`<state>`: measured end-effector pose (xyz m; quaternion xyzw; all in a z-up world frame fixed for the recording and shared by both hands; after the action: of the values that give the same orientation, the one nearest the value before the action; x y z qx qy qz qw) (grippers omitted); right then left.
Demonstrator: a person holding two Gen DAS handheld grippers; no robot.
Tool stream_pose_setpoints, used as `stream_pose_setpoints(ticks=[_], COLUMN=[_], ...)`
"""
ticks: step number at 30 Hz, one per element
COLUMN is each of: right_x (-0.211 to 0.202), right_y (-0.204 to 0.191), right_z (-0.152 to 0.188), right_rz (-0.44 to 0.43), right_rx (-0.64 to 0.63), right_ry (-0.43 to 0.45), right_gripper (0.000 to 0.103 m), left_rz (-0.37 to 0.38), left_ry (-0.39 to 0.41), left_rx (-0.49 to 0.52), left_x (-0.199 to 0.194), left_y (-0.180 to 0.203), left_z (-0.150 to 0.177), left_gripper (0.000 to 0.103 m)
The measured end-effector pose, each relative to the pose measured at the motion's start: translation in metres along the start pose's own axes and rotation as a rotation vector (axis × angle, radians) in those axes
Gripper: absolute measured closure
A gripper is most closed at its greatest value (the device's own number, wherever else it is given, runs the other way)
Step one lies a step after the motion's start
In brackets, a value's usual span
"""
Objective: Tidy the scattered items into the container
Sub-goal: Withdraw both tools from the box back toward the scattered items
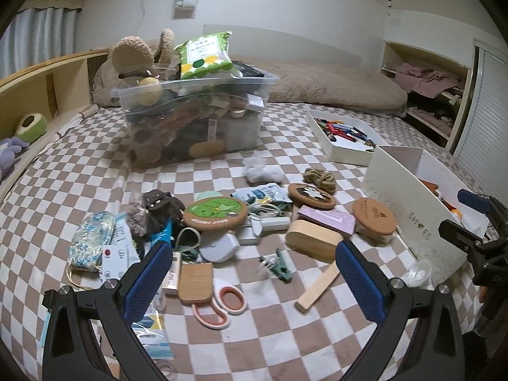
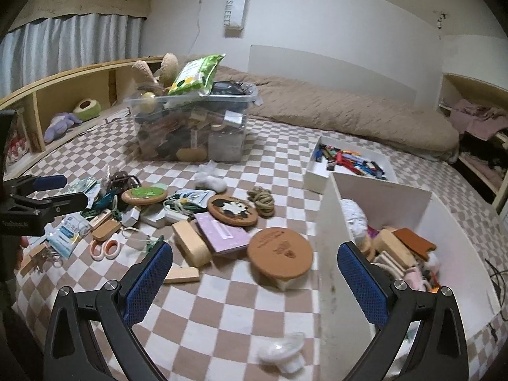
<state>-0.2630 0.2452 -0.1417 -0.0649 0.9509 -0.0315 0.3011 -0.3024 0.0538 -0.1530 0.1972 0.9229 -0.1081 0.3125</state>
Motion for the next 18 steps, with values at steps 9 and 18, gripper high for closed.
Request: stream_pose_setpoints(ticks=[9, 18], right_x=[0.034, 0.075], right_y=[-0.02, -0.045], right_z=[0.01, 0.048], right_rz=[-0.069, -0.109], right_rx=[0.064, 0.025], right_ry=[-0.083, -0.21], right_gripper=[0.0, 0.0], left_rz=[0.031, 0.011], left_ry=[-0.036, -0.118], left_rx=[-0.078, -0.062], left_x=[0.018, 0.042], left_y=[-0.016, -0.028], left_z=[0.021, 0.052], left_gripper=[0.0, 0.0])
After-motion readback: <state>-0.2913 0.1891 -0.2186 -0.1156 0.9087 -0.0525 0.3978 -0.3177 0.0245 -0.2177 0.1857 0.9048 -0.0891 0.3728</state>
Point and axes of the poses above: each gripper's, at about its wrist camera, not at the fingertips, and x roughly the way its jaws point, y to its right, z to its underside, the point moved 8 cm from there along x, roughly the way its jaws point, and after that the axes turned 13 degrees about x, right-handed, at the moved point
